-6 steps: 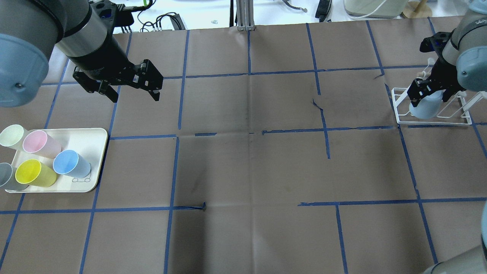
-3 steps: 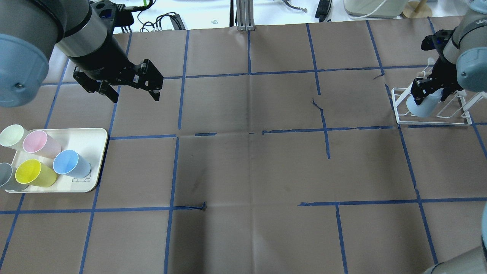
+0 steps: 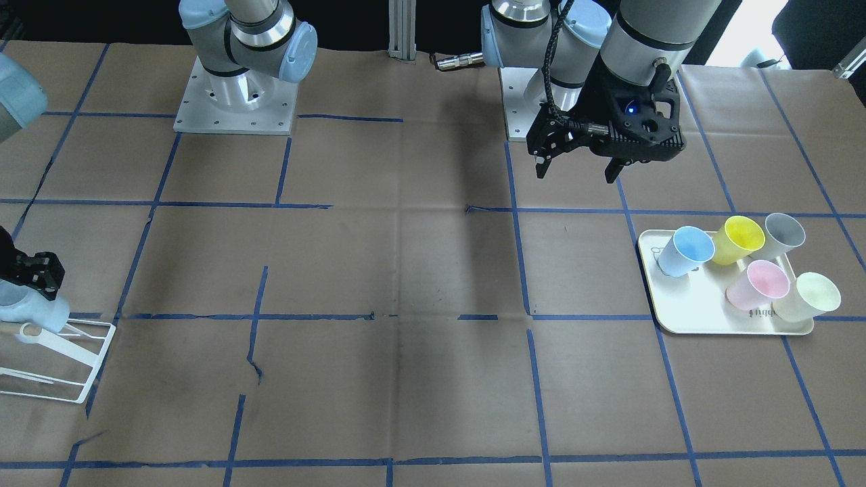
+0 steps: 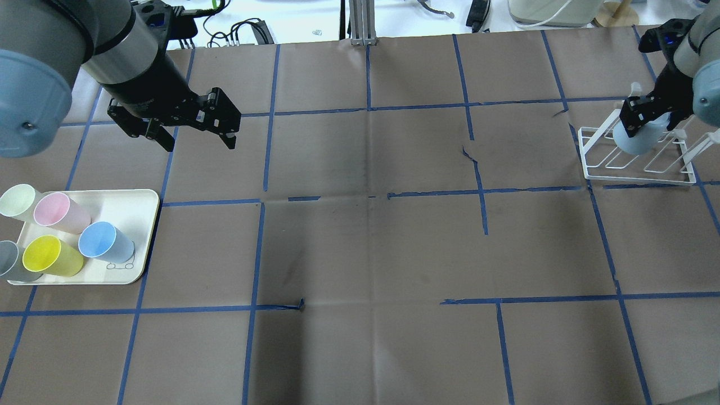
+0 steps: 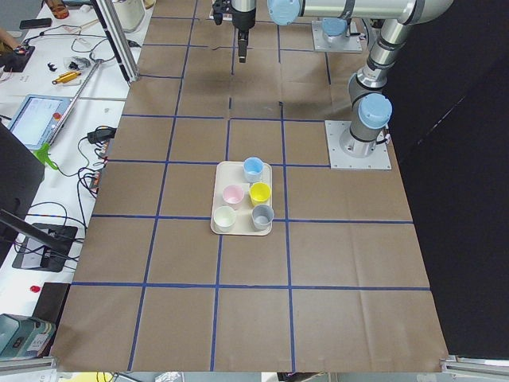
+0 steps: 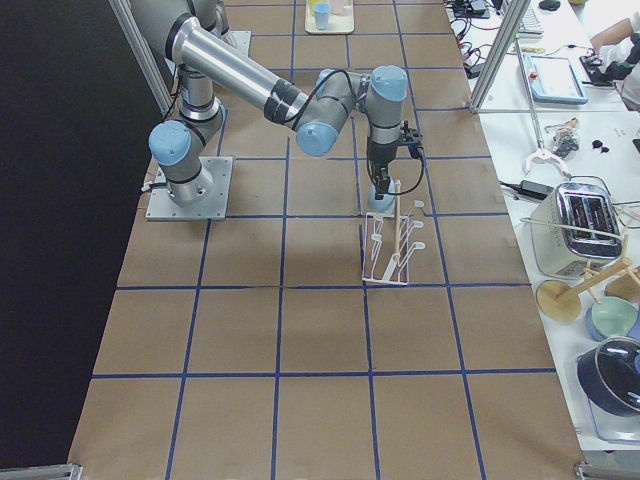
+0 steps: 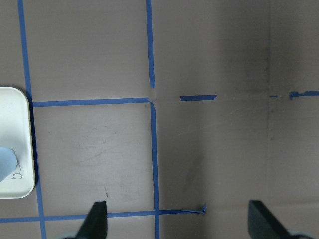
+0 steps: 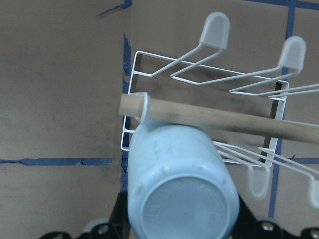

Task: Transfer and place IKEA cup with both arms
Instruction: 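Lower the right gripper and close it on the light blue cup, then lift the light blue cup off the rack with the right gripper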

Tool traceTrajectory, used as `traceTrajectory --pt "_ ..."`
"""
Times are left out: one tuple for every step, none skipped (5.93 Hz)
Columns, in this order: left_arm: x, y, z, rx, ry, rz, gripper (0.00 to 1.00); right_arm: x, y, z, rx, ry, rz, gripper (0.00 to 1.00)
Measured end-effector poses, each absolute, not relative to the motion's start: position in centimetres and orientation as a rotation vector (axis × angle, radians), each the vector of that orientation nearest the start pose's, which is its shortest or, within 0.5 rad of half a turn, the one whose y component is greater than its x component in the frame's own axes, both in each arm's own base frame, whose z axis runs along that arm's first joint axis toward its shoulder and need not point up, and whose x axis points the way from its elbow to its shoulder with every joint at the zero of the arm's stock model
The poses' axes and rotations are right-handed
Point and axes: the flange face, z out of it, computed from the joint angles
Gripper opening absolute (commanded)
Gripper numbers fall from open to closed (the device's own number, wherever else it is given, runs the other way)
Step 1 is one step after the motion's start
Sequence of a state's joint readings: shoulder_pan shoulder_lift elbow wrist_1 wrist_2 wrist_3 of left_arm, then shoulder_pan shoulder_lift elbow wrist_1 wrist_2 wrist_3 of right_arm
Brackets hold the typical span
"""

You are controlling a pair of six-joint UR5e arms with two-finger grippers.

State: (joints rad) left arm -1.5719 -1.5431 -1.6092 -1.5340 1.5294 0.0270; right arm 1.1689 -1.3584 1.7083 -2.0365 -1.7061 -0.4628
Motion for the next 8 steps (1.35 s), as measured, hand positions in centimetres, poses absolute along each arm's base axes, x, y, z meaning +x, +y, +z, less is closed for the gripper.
traceTrajectory --pt "-13.7 -48.3 48.6 0.063 3.182 -0.043 0.98 -10.8 -56.1 37.1 -0.088 3.302 -0.067 0.47" --pt "-13.7 -48.3 48.7 0.101 3.179 -0.045 0.98 -10.3 -55.0 38.5 -0.089 3.294 -0.044 0.46" --pt "-13.5 -48.3 48.7 0.134 3.175 -0.048 0.98 -9.6 -53.4 40.5 -0.091 3.284 -0.021 0.46" --pt "-13.4 -48.3 48.8 0.145 3.175 -0.051 0.98 -8.5 -51.4 42.9 -0.092 3.253 -0.017 0.46" --pt "-13.3 -48.2 48.8 0.154 3.186 -0.042 0.98 -6.9 -49.6 45.0 -0.083 3.178 -0.035 0.42" --pt "-13.3 -48.0 48.6 0.169 3.229 -0.006 0.98 -5.0 -48.3 46.2 -0.027 3.041 -0.039 0.38" --pt "-13.2 -47.8 48.3 0.176 3.302 0.053 0.98 -2.8 -47.8 46.5 0.075 2.838 0.001 0.38" --pt "-12.4 -47.6 47.9 0.182 3.401 0.13 0.98 -0.7 -47.6 46.3 0.156 2.633 0.045 0.39"
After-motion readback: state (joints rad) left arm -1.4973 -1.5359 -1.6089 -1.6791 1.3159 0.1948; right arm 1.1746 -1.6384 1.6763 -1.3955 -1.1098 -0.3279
